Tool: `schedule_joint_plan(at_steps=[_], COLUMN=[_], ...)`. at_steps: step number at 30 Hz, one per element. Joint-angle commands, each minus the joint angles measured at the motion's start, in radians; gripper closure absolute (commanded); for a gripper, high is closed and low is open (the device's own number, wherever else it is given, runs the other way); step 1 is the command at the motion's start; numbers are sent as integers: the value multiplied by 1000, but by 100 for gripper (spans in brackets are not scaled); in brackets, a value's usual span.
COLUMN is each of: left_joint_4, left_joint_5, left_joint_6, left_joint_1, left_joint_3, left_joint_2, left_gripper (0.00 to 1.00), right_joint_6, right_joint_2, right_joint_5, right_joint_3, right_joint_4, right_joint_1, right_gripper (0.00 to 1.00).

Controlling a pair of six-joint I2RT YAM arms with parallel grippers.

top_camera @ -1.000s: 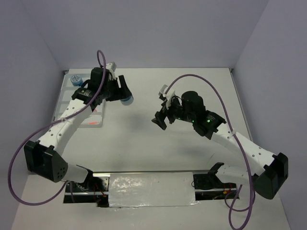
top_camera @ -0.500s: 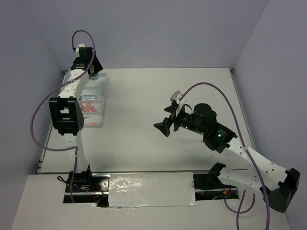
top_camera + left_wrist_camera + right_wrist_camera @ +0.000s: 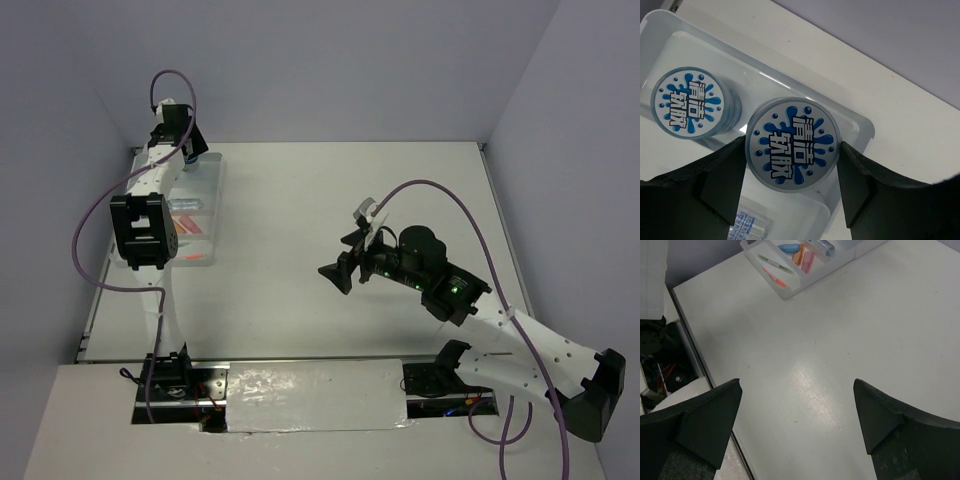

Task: Sort the stationery into containers
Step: Place the stationery in the storage box.

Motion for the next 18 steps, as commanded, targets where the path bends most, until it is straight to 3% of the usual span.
schedule_joint_plan(at_steps=[1, 2, 7, 10, 18], left_joint_4=[91, 93, 81, 64, -140], left_joint_5=[23, 29, 31, 14, 9], left_joint_6=[4, 3, -6, -17, -91], left_joint_1=[11, 13, 17, 19, 17], left_joint_3=[23, 20, 17, 23, 199], left_joint_2=[22, 28, 31, 15, -103], left_gripper=[96, 93, 52, 1, 1], right_joint_6=[3, -1, -20, -29, -40], right_joint_2=[13, 16, 36, 38, 19], right_joint_5=[18, 20, 32, 35, 67], right_joint_3=[41, 47, 78, 87, 110], right_joint_4=[29, 26, 3, -3, -32], right_joint_1=[22, 29, 46, 55, 58], right_gripper=[0, 0, 0, 0, 0])
